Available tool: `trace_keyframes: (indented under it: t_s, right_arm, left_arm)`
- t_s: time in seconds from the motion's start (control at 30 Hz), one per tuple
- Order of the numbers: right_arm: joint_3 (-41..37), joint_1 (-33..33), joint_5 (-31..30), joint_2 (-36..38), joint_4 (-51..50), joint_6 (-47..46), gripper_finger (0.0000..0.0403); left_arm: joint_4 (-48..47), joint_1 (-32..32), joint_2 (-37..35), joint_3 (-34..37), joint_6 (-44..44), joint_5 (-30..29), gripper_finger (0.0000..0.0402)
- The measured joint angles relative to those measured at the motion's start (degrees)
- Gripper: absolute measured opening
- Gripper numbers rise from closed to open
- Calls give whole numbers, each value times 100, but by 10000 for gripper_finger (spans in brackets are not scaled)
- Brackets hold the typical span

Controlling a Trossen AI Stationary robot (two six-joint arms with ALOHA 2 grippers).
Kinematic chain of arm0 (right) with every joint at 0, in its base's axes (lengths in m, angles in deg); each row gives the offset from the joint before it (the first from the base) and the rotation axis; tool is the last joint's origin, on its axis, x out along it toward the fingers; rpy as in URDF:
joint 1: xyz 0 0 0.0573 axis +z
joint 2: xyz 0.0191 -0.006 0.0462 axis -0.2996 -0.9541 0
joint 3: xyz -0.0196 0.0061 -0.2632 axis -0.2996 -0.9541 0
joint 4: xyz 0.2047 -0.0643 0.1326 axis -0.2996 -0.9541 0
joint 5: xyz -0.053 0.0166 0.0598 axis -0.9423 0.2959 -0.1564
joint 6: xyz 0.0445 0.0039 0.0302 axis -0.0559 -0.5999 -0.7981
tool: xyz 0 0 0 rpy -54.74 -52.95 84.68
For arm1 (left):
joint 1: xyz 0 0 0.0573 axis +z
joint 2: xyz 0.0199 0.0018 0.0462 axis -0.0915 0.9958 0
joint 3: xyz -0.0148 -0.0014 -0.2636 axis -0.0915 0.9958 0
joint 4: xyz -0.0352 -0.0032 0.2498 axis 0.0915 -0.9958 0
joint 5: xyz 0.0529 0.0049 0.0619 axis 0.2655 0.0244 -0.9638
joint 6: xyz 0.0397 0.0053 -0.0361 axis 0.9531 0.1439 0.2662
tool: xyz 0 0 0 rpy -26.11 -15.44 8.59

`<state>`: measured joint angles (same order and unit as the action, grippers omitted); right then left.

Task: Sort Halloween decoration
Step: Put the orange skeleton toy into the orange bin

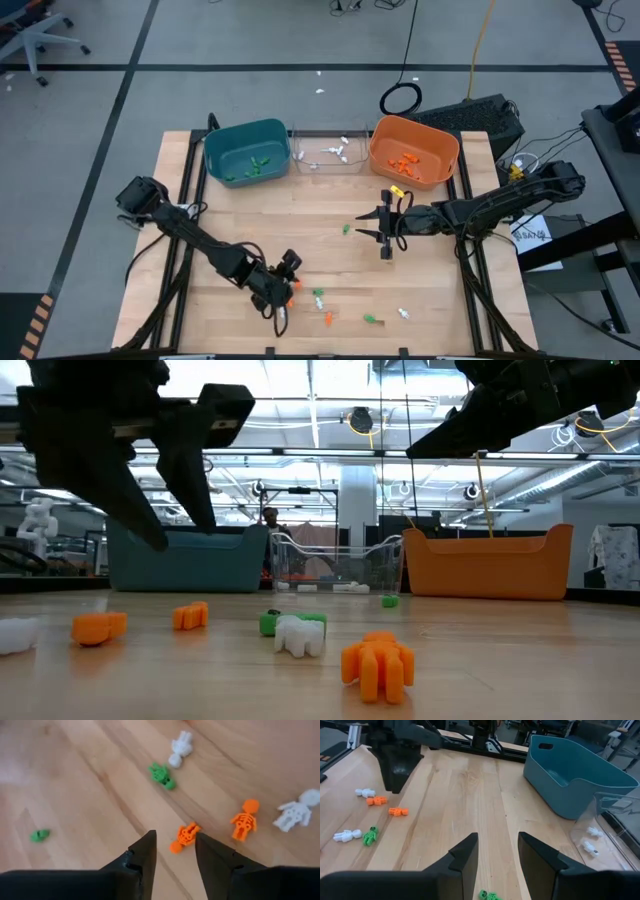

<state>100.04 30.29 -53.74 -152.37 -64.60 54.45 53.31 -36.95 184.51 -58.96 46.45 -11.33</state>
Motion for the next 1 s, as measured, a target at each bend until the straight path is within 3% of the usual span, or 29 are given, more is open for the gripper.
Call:
trace_keyframes:
  t_s: [0.33, 0.6, 0.87, 1.0]
  right_arm:
    - [0, 0, 2, 0, -44, 0, 125]
    - [0, 0, 3, 1, -44, -31, 125]
    - [0, 0, 4, 2, -45, -35, 125]
    - [0, 0, 4, 2, -46, -24, 125]
  left_arm:
    - [-20, 22, 213, -31, 490, -406, 109]
    - [2, -118, 344, -32, 526, -287, 109]
    - [-35, 74, 637, -28, 1531, -448, 109]
    - [-191, 265, 637, -127, 1714, -102, 109]
